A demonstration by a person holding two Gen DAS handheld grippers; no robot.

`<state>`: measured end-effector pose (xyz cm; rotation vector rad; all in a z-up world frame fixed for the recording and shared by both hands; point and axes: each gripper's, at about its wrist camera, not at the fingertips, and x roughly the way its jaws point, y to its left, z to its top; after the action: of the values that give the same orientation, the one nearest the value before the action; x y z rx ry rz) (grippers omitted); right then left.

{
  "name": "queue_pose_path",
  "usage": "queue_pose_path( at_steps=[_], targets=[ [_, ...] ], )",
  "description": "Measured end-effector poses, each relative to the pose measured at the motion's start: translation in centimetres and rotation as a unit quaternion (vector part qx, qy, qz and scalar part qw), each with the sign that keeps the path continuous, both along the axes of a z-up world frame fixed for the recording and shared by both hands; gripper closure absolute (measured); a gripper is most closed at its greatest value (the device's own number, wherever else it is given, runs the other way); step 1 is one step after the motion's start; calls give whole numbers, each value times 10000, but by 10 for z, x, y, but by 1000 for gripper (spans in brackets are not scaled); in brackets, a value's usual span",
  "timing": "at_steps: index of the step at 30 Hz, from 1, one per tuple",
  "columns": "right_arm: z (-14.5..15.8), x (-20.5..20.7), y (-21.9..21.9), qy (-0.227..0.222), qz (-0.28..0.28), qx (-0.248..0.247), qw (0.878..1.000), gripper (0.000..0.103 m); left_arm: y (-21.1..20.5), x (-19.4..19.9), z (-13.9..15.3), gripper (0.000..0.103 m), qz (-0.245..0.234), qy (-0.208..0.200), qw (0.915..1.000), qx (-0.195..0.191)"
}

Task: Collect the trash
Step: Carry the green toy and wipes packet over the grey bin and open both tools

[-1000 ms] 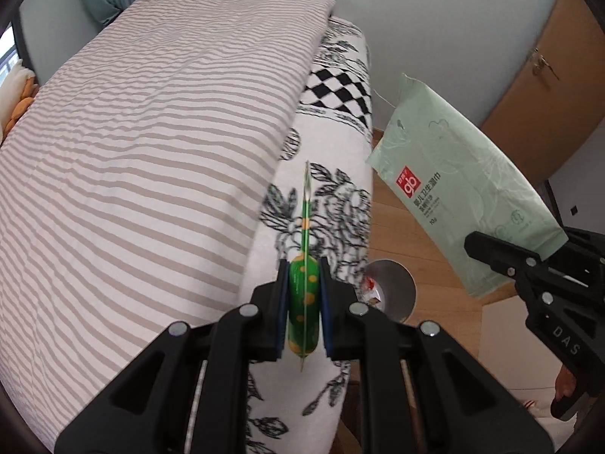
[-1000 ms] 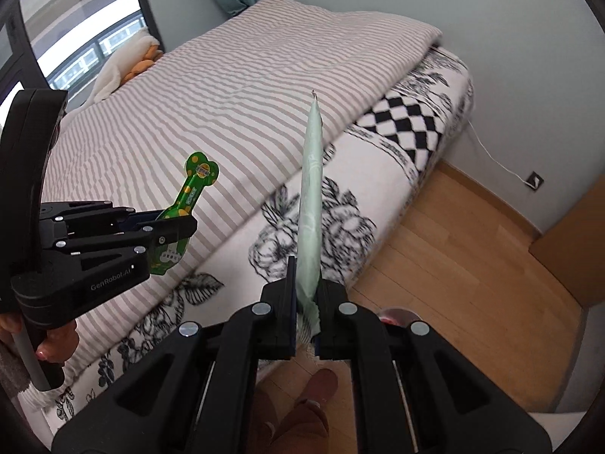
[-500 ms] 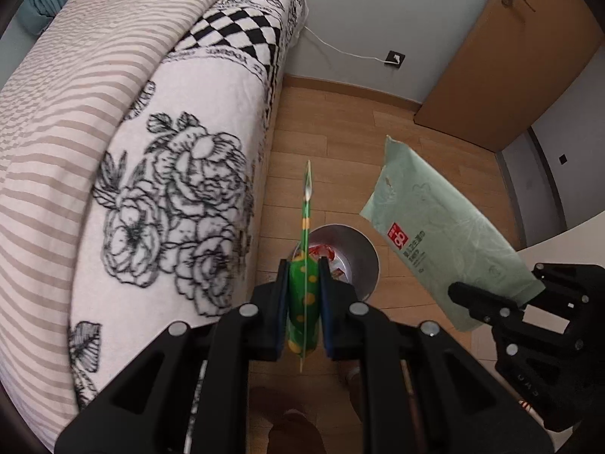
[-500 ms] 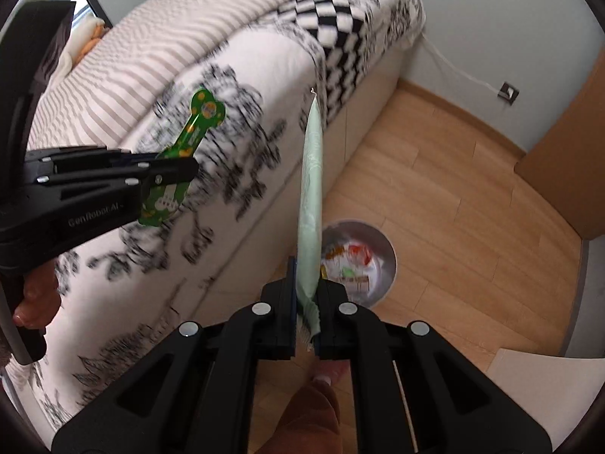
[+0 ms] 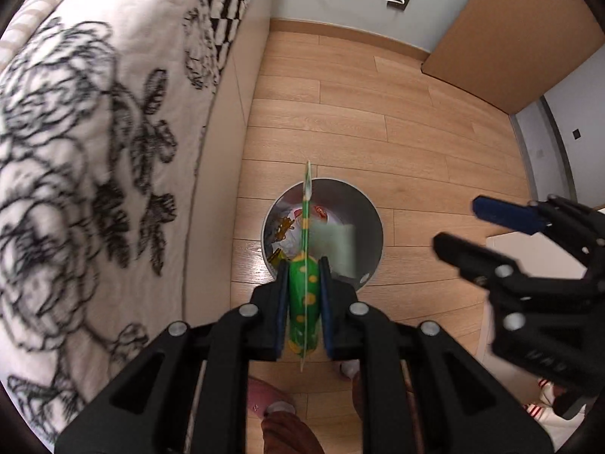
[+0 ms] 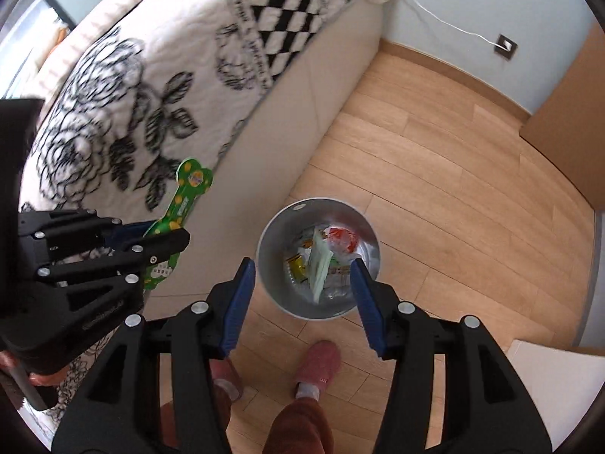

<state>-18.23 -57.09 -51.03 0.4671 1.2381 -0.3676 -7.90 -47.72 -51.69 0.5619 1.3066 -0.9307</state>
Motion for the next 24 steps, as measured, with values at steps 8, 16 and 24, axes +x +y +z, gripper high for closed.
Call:
queue_pose_path(
  at_steps=[8,16,24],
  targets=[
    [0,-32,-25,163,-250,1,9996,52,-34,0,-17,87,-138,-11,9999,16],
    [2,-46,-35,179,-448,-22,9988,52,-57,-4,-24,56,-244,-65,9996,110],
    [16,-44,-32,188,-324,-99,9992,52,-50,-2,-7,44,-71,-119,9998,105]
  ],
)
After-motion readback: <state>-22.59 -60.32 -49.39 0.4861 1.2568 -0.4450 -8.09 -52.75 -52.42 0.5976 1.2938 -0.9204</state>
